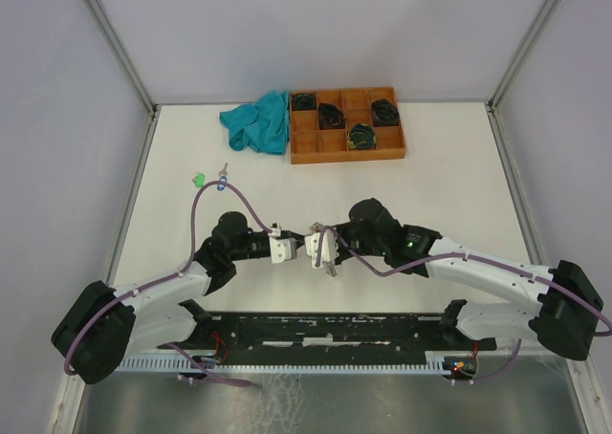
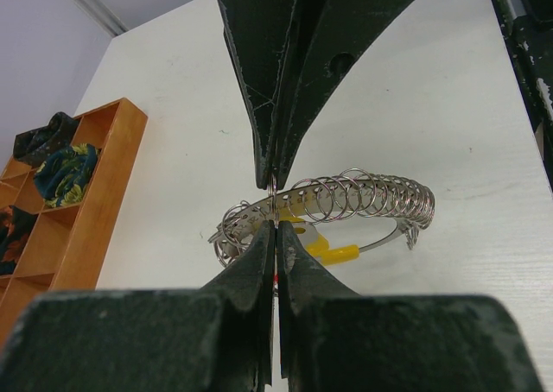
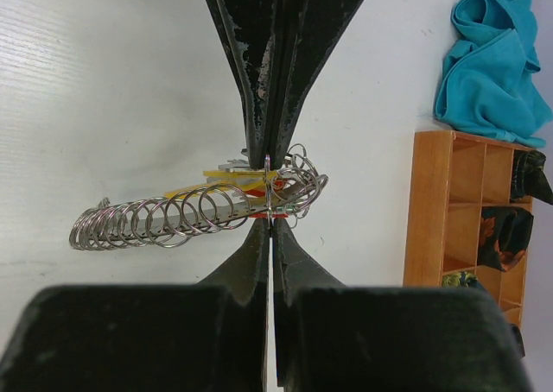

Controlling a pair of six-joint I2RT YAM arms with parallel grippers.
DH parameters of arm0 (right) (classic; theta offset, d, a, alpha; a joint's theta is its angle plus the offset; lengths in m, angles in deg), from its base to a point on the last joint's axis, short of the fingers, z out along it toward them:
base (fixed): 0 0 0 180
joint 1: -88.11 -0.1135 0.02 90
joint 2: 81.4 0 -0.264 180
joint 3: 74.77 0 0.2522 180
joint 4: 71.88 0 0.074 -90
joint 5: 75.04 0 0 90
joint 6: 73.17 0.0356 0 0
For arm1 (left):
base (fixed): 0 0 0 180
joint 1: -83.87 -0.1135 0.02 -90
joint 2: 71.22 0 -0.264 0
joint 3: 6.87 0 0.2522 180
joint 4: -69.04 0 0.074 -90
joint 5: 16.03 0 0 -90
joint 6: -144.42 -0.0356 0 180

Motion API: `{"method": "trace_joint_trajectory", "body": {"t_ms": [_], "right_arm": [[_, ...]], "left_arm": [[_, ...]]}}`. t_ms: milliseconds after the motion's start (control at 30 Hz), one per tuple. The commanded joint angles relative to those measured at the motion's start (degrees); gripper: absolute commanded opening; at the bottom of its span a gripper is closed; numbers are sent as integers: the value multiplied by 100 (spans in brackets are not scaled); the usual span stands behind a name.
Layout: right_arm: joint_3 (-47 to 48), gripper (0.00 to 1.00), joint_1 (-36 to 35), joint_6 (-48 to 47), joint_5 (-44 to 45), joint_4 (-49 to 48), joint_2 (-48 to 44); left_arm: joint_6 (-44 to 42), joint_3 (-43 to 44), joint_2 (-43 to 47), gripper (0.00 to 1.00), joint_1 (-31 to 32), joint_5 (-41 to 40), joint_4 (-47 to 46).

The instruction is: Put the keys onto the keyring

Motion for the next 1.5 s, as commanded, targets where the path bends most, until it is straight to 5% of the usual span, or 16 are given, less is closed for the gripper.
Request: {"method": "trace_joint_trajectory", "body": {"t_ms": [0, 1467], "right_arm": [[121, 1, -30, 94, 4, -288, -90], [227, 1, -36, 232, -77, -267, 12]], "left_arm": [[-38, 192, 85, 3, 35, 17, -212], [-46, 198, -9, 3, 61, 52, -305]]}}
